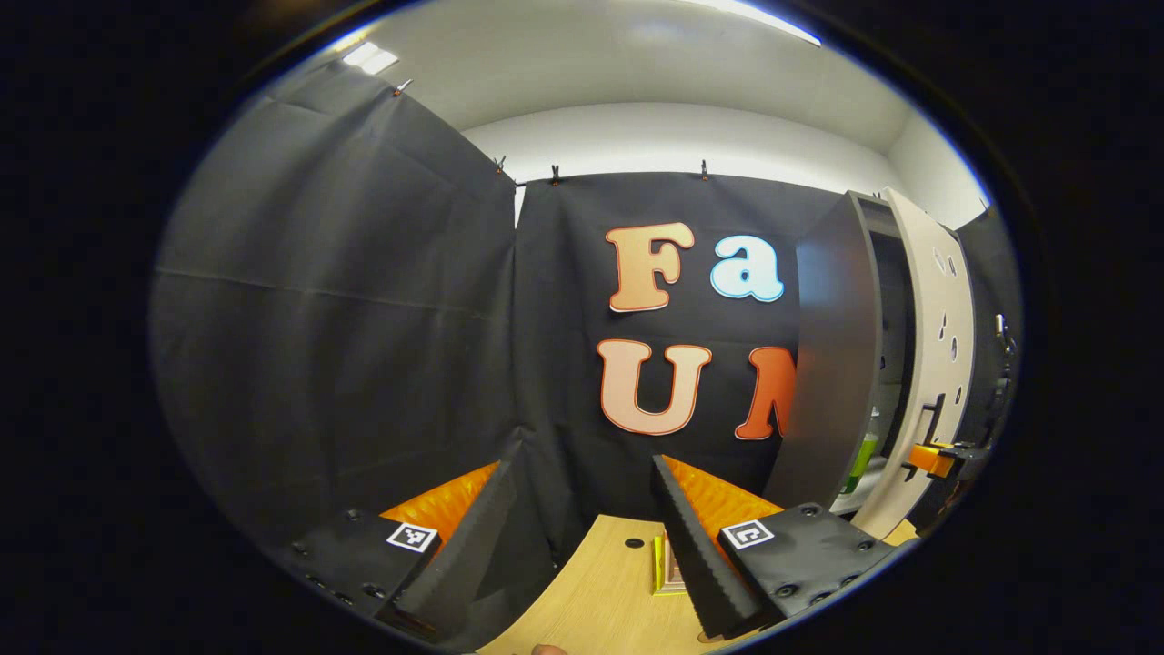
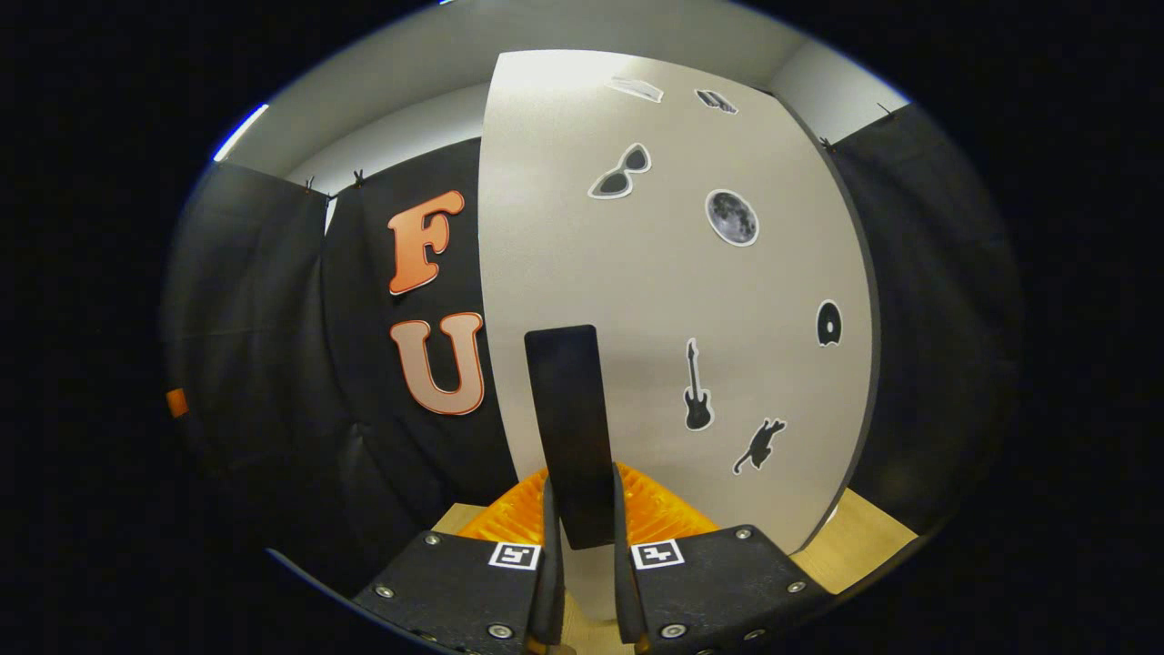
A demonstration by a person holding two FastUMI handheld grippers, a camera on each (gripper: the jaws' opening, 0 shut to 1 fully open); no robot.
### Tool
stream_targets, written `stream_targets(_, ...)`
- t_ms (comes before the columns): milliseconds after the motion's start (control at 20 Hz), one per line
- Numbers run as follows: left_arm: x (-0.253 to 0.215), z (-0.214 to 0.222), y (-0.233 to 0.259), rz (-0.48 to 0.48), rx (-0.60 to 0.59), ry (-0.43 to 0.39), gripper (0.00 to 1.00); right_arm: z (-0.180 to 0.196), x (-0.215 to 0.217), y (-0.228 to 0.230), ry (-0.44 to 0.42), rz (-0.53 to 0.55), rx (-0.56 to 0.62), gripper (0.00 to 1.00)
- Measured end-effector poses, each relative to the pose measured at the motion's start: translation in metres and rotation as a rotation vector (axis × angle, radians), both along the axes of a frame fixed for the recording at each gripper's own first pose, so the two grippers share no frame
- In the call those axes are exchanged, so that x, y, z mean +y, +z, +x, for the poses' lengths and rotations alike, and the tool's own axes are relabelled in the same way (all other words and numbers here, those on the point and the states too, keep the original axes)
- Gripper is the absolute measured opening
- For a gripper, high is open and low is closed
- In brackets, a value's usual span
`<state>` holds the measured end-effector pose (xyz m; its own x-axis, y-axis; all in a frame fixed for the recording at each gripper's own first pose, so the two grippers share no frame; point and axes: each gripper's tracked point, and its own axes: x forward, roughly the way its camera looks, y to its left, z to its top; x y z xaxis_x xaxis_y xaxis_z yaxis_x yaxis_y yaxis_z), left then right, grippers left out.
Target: Open the cabinet door with the right hand, grasp the bottle in the cabinet with the left hand and place it on the coaster, then close the cabinet door with the right hand.
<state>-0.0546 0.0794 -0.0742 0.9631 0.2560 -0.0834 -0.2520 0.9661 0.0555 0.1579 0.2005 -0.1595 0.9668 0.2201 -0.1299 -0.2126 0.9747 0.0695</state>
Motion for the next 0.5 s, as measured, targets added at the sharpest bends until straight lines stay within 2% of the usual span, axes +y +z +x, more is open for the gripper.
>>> stream_targets(50,-0.001,-0.001,0.000,0.000,0.003,-0.001,0.98,-0.005,-0.003,0.002,-0.010,-0.006,-0.012,0.22)
stream_targets(300,0.001,-0.009,0.004,0.019,-0.005,0.001,0.96,-0.030,-0.036,0.009,-0.024,-0.007,-0.024,0.22)
stream_targets(350,-0.001,-0.006,0.005,0.013,-0.006,-0.003,0.98,-0.032,-0.038,0.009,-0.029,-0.016,-0.025,0.22)
stream_targets(500,-0.014,0.000,0.001,-0.001,-0.004,-0.029,0.96,-0.038,-0.050,0.009,-0.041,-0.043,-0.031,0.22)
